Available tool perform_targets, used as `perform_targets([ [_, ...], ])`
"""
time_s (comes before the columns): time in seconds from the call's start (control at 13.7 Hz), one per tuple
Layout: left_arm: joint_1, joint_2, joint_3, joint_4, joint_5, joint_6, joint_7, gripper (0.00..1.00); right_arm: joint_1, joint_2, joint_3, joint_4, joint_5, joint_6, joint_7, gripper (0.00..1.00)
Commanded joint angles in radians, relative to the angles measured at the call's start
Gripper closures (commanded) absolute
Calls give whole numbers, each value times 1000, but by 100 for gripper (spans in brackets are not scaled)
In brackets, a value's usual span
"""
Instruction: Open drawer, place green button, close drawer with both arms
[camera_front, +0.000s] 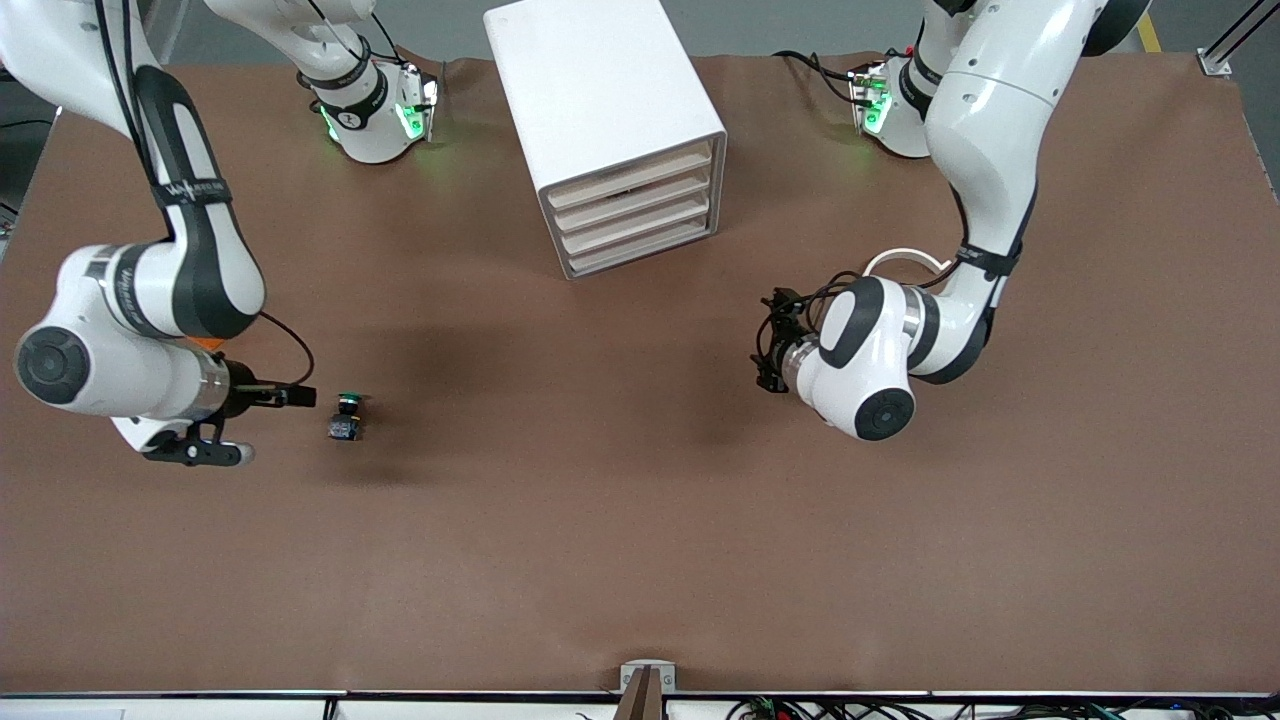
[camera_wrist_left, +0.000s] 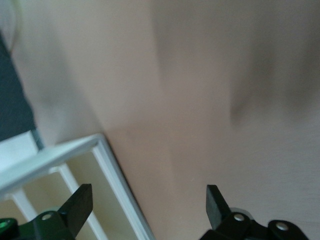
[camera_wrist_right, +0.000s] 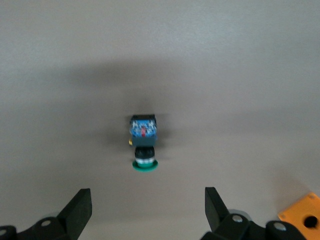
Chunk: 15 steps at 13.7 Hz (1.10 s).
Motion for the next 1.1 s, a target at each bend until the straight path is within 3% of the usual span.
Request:
perform_targets([
  [0.0, -71, 48, 3, 0, -71, -49, -72, 0, 25, 61, -2, 10, -13, 72, 61, 0],
  [0.37, -122, 113, 1, 2, -264, -135, -118, 0, 27, 133, -10, -13, -14, 144, 61, 0],
  [0.59, -130, 139, 0, 5, -354, -135, -178, 16, 24, 149, -10, -50, -14, 161, 64, 0],
  [0.8, -151, 156, -2, 8, -397, -151, -215, 20, 28, 152, -9, -72, -13, 201, 122, 0],
  [0.88, -162, 160, -2, 6, -407, -151, -215, 29, 28, 159, -9, -72, -13, 204, 125, 0],
  [1.02, -185, 166, 0, 6, -427, -169, -223, 33, 28, 164, -9, -73, -13, 209, 125, 0],
])
